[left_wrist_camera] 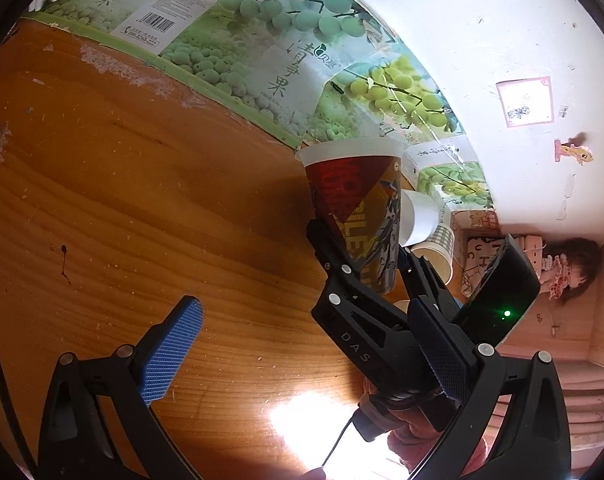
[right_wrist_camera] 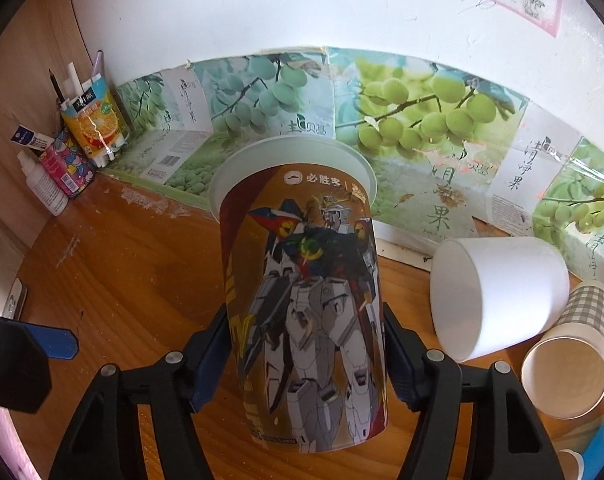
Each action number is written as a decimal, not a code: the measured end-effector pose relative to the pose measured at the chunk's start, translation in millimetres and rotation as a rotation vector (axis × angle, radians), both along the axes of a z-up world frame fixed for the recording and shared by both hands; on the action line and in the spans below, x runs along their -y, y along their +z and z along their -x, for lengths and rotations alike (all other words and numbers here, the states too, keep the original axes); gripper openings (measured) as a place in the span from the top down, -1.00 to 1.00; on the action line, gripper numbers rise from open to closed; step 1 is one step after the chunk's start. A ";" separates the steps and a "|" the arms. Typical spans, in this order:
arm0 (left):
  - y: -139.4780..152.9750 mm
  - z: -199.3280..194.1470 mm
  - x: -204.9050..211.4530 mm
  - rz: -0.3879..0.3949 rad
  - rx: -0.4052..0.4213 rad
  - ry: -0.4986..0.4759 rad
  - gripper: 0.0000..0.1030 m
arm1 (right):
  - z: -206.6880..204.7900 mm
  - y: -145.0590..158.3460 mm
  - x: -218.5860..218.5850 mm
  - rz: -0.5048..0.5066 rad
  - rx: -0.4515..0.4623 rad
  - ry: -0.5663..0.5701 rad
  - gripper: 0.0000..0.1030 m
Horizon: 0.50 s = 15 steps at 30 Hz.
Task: Flip cup upright
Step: 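Close the right gripper around the body of the tall robot-printed cup, then lift the held cup with the right gripper and rotate it rim-up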
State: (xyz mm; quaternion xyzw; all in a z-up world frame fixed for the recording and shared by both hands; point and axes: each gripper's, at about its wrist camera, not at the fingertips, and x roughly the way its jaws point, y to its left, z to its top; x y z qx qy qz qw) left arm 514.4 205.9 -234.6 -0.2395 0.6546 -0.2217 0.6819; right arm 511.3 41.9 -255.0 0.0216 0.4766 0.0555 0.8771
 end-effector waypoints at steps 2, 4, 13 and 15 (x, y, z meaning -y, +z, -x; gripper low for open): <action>3.3 3.9 -2.5 0.009 0.012 0.005 -0.97 | 4.3 6.6 0.9 -0.001 0.025 -0.015 -0.33; 7.6 8.9 -5.1 0.014 0.025 0.007 -0.97 | 9.1 13.2 2.2 -0.001 0.042 -0.028 -0.33; 33.4 42.4 -13.0 0.028 0.087 0.015 -0.97 | 46.5 56.5 8.5 -0.005 0.139 -0.086 -0.33; 42.0 52.7 -10.9 0.017 0.110 0.004 -0.97 | 60.0 63.9 8.5 -0.009 0.144 -0.096 -0.33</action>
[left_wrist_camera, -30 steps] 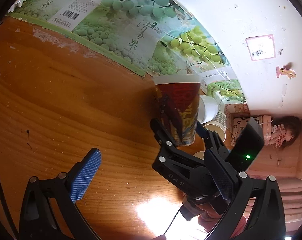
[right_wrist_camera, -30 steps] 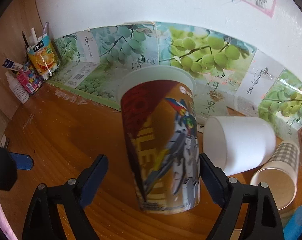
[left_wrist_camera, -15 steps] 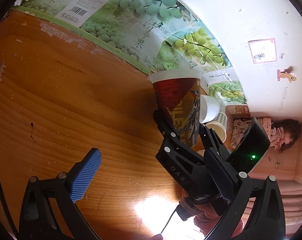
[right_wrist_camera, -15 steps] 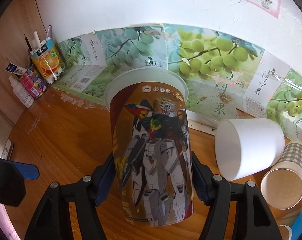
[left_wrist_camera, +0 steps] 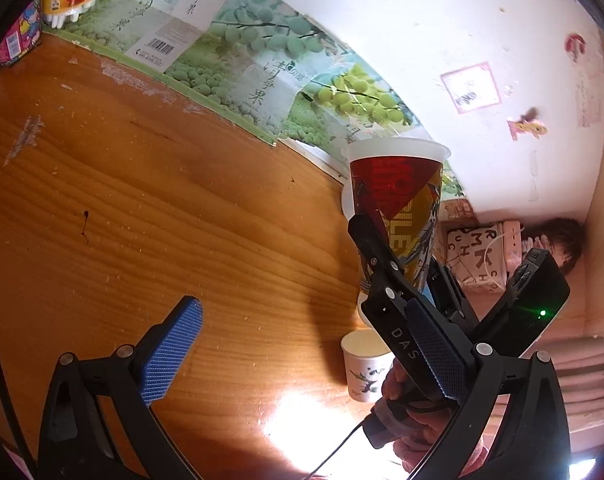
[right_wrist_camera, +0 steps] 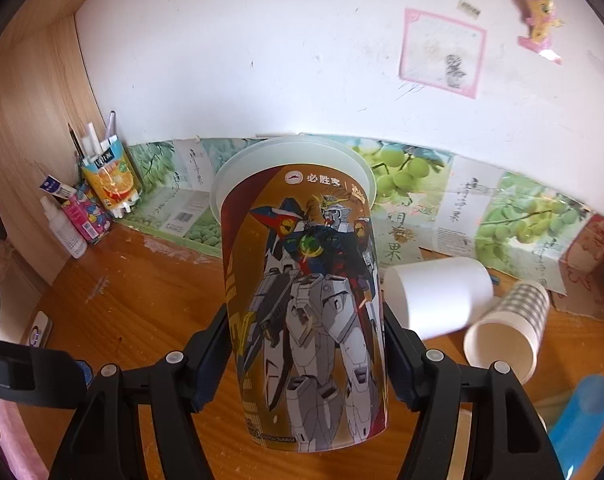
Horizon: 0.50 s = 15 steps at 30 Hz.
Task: Flip cup upright
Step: 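Lift the held cup with the right gripper and rotate it rim-up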
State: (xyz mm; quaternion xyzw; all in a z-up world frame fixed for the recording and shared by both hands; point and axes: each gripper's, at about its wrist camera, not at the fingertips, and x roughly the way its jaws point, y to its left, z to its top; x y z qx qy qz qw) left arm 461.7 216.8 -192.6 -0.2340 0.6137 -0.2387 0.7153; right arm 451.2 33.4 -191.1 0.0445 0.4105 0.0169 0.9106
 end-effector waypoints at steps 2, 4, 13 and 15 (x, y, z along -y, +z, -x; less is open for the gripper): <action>8.1 11.7 2.0 -0.003 0.018 -0.016 -0.97 | 15.9 6.8 -0.1 -0.003 0.010 -0.009 -0.33; 14.1 24.1 4.0 -0.002 0.029 -0.029 -0.97 | 32.2 11.9 0.0 -0.013 0.011 -0.017 -0.33; 24.8 72.6 22.1 -0.030 0.059 -0.120 -0.97 | 118.2 16.1 1.9 -0.028 0.006 -0.044 -0.33; 25.9 83.7 26.5 -0.037 0.055 -0.125 -0.97 | 137.0 12.8 4.3 -0.037 -0.005 -0.054 -0.33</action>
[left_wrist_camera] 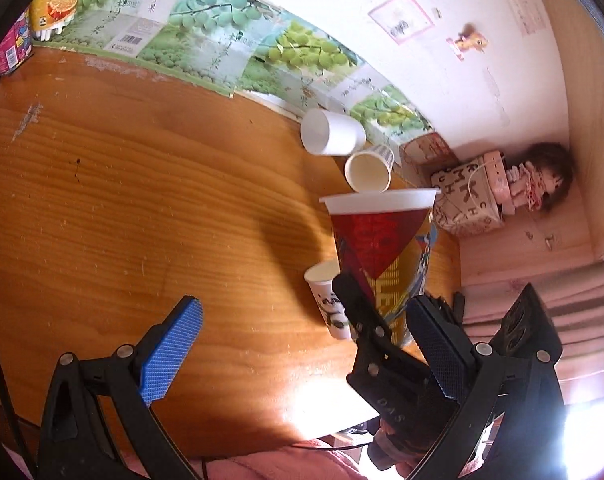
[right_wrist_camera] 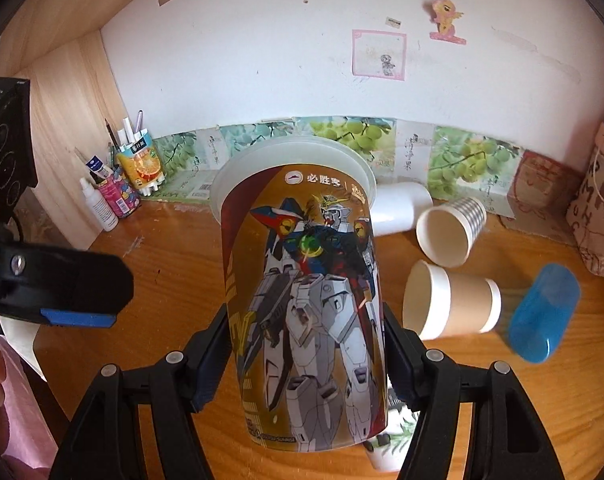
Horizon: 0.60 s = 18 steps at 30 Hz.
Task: Flip cup upright
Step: 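Lift the held cup with the right gripper and rotate it rim-up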
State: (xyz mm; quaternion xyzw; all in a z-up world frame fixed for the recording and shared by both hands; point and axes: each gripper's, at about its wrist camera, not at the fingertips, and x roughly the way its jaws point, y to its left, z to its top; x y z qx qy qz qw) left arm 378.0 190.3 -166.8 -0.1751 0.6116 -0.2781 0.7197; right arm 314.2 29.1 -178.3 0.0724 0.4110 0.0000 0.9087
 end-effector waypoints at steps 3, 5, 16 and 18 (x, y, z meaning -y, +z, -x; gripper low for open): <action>1.0 15.7 8.2 -0.020 0.004 -0.009 -0.97 | 26.1 -4.6 3.5 -0.012 -0.007 -0.004 -0.33; 2.6 25.1 13.0 -0.037 0.009 -0.007 -0.97 | 40.7 -8.5 5.9 -0.022 -0.015 -0.007 -0.33; 1.1 84.6 32.6 -0.098 0.017 -0.048 -0.97 | 98.8 -22.9 21.2 -0.055 -0.023 -0.033 -0.33; -1.3 92.8 35.0 -0.114 0.011 -0.051 -0.97 | 105.9 -27.5 22.3 -0.064 -0.029 -0.032 -0.33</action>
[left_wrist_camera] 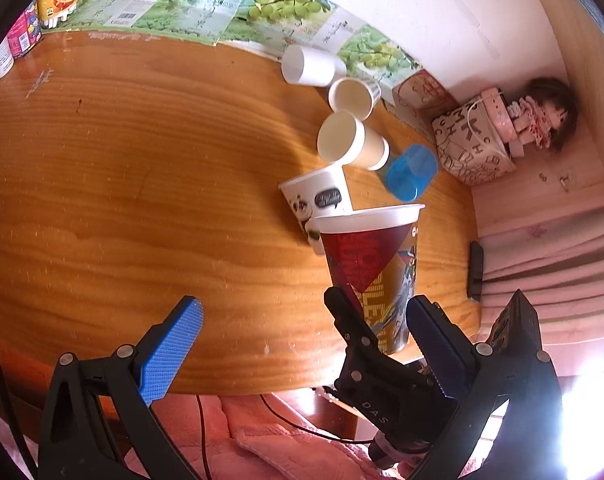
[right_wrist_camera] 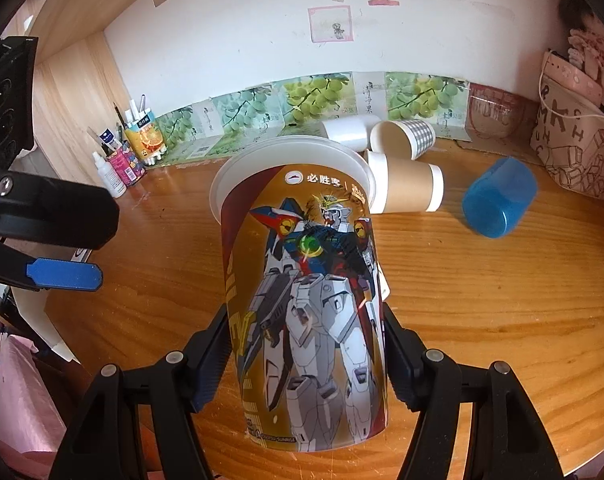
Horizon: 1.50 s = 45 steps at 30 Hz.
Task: Flip cup upright
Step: 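Lift the held cup with the right gripper and rotate it rim-up, then lower the upright cup onto the desk with the right gripper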
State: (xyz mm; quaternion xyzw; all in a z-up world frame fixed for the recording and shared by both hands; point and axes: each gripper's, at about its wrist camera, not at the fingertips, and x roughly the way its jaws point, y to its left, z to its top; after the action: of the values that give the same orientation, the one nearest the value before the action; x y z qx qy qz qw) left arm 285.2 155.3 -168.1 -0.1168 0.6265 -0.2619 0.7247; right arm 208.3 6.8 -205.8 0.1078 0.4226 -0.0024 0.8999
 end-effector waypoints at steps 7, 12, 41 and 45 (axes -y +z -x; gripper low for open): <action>-6.4 21.1 1.0 -0.058 -0.012 0.005 -0.97 | 14.8 -16.8 2.5 -0.017 -0.025 0.010 -0.33; -11.5 29.7 -1.9 -0.118 -0.029 0.013 -0.97 | 17.1 -26.1 4.9 -0.036 -0.016 0.006 -0.34; -54.6 26.7 10.2 -0.216 -0.091 0.008 -0.97 | 41.7 -32.4 6.8 -0.014 -0.002 0.075 -0.58; -57.4 17.7 22.2 -0.247 -0.073 -0.003 -0.97 | 45.2 -32.2 6.2 0.017 -0.011 0.098 -0.58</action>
State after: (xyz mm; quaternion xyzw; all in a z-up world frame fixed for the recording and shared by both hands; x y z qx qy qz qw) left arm 267.5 133.2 -225.5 -0.0353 0.6802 -0.1793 0.7098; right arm 163.1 0.5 -238.0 0.0793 0.4324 0.0375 0.8974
